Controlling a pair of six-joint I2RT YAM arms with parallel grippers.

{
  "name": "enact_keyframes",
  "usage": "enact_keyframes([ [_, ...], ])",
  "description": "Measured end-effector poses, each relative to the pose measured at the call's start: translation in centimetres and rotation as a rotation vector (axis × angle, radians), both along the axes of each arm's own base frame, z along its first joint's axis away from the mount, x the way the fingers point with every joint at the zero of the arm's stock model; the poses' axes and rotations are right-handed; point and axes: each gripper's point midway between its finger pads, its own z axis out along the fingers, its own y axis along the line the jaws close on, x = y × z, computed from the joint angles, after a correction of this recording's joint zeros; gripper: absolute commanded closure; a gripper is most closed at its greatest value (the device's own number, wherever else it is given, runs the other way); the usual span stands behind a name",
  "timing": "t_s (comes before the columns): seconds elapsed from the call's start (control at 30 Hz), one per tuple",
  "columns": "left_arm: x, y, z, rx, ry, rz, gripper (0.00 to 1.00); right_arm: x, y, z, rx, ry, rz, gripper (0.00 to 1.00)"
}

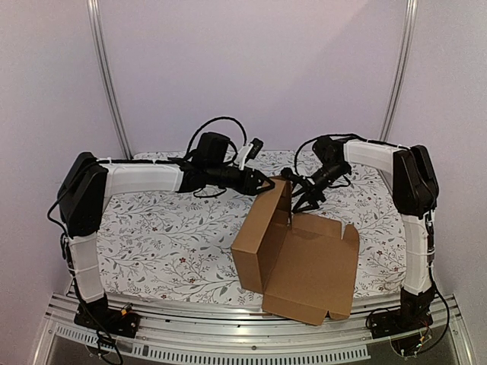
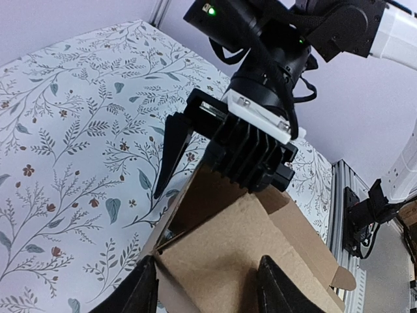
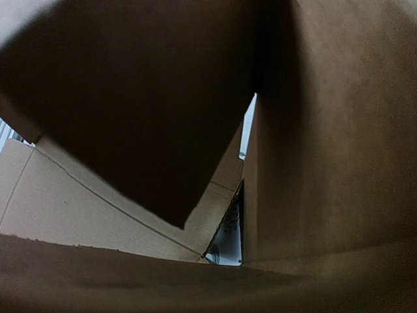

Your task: Fold the paper box

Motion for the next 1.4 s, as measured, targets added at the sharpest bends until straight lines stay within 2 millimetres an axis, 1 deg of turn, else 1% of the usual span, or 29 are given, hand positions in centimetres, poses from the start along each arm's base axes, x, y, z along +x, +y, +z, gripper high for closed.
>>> enact_keyframes([
  [0.1, 0.0, 0.0, 0.0, 0.000, -0.001, -0.002, 0.48, -0.8, 0.4, 0.2, 0.012, 0.004, 0.022, 0.33],
  [0.27, 0.0, -0.1, -0.1, -0.010, -0.006, -0.002, 0.48, -2.6, 0.8, 0.3, 0.031, 0.021, 0.043, 0.33],
  [0.37, -0.1, -0.2, 0.0, -0.029, -0.008, -0.006, 0.48, -3.3, 0.8, 0.1, 0.047, 0.020, 0.018, 0.35],
  [0.47, -0.4, -0.3, 0.0, -0.046, -0.001, -0.014, 0.47, -3.3, 0.8, -0.1, 0.072, -0.013, -0.029, 0.36],
  [0.57, -0.6, -0.4, -0.1, -0.067, 0.007, -0.023, 0.47, -2.9, 1.0, -0.3, 0.101, -0.045, -0.087, 0.38],
  [0.73, -0.8, -0.5, 0.0, -0.100, 0.013, -0.027, 0.47, -0.6, 1.9, 0.3, 0.170, -0.079, -0.194, 0.44],
  [0.9, 0.2, 0.1, 0.3, -0.121, 0.007, 0.002, 0.47, 0.9, 2.9, 1.2, 0.228, -0.060, -0.268, 0.47],
  [0.93, 0.4, 0.2, 0.3, -0.124, 0.007, 0.007, 0.47, 1.1, 3.0, 1.3, 0.238, -0.058, -0.277, 0.48],
  [1.0, 0.7, 0.4, 0.5, -0.129, 0.003, 0.016, 0.47, 1.6, 3.3, 1.3, 0.257, -0.049, -0.300, 0.56],
  [1.07, 0.9, 0.4, 0.8, -0.143, -0.001, 0.024, 0.47, 1.9, 3.6, 1.4, 0.274, -0.046, -0.316, 0.59],
  [1.3, 1.1, 0.4, 1.0, -0.187, 0.006, 0.045, 0.47, 2.1, 4.3, 1.1, 0.335, -0.044, -0.383, 0.61],
  [1.4, 1.0, 0.5, 1.0, -0.206, 0.014, 0.048, 0.47, 2.3, 4.6, 1.3, 0.356, -0.048, -0.395, 0.52],
])
